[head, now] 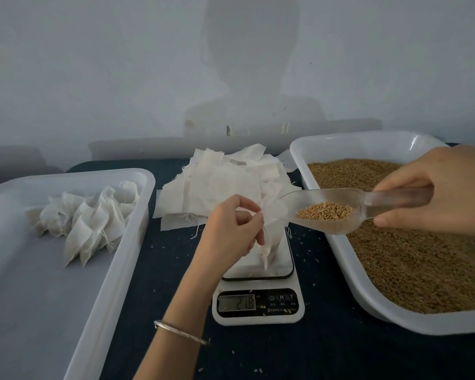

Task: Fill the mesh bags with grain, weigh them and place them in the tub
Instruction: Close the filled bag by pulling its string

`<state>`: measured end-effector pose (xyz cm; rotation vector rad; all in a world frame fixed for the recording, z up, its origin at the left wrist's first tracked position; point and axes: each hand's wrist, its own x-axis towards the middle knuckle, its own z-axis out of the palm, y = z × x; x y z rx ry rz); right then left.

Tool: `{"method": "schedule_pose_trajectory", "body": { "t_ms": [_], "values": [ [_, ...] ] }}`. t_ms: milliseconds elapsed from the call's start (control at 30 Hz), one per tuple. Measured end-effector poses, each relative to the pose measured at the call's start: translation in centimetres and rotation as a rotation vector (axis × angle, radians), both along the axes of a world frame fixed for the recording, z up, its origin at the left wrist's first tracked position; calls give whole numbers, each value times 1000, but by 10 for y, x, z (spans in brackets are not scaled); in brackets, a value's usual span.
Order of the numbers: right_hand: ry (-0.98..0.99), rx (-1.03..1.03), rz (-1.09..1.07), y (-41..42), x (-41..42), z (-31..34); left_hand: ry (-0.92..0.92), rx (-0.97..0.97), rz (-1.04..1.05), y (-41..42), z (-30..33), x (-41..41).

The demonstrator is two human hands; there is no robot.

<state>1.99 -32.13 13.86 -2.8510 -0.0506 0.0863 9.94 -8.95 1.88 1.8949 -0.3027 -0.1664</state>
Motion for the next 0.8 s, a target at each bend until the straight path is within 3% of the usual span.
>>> {"method": "schedule_pose_trajectory", "body": {
  "t_ms": [800],
  "values": [
    [59, -142, -31, 1, 4, 12, 82, -80, 11, -9, 1, -3]
  ]
}}
